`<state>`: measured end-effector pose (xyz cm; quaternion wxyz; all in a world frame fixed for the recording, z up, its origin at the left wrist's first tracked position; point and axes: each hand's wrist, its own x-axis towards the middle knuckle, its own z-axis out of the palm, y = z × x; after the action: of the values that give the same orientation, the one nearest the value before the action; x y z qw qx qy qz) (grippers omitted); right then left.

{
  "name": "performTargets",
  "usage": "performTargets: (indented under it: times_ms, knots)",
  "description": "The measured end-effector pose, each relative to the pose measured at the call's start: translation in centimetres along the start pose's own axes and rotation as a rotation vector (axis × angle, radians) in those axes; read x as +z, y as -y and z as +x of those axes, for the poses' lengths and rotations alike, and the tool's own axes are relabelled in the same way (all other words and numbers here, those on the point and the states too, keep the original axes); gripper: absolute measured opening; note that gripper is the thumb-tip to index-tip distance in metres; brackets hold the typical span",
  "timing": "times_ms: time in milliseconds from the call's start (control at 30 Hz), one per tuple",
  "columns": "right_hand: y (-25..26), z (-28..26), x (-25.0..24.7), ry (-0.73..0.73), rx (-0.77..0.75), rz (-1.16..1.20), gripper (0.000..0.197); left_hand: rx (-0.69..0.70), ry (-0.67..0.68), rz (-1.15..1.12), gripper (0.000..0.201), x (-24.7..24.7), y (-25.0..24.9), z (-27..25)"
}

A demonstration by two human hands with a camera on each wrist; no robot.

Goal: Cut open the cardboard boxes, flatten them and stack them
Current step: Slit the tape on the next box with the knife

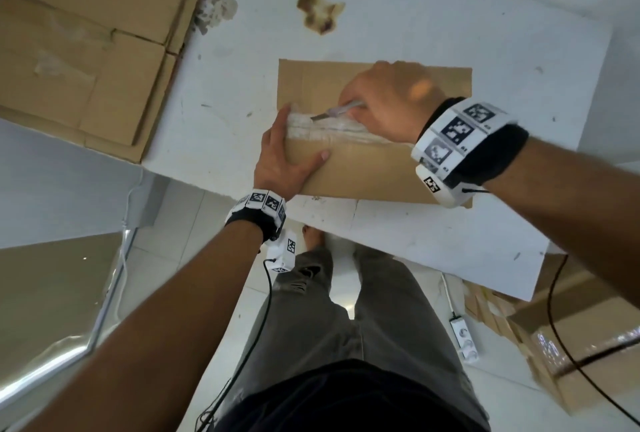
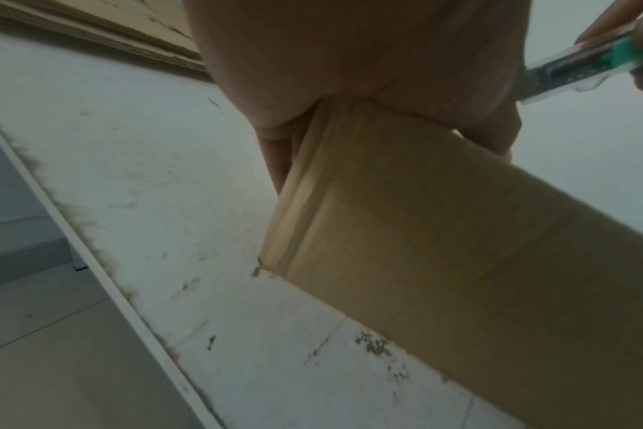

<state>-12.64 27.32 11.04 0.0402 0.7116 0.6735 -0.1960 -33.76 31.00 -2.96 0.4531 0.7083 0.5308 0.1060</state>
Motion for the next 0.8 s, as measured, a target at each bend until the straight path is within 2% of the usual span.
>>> performTargets:
  times_ms: [200, 433, 533, 633, 800]
  knots:
    - [-0.5, -0.4, 1.4, -0.045, -0.008, 0.056, 0.025, 0.006, -0.043, -0.011, 0.110, 0.3, 0.4, 0.1]
    - [-1.8, -0.9, 2.5, -0.125, -0.072, 0.063, 0.025, 0.015, -0.087, 0.100, 0.111, 0.8, -0.2, 0.0]
    - [-2.4, -1.3, 3.2, -0.141, -0.070, 0.048, 0.025, 0.036, -0.147, 0.248, 0.101, 0.9, -0.8, -0.5]
    - [-2.9, -1.5, 4.0, -0.165, -0.069, 0.066, 0.026, 0.183, -0.260, 0.467, 0.084, 2.5, -1.1, -1.2]
    - [-3.5, -1.8, 4.8, -0.166, -0.060, 0.079, 0.025, 0.134, -0.299, 0.513, 0.079, 4.0, -1.3, -1.1]
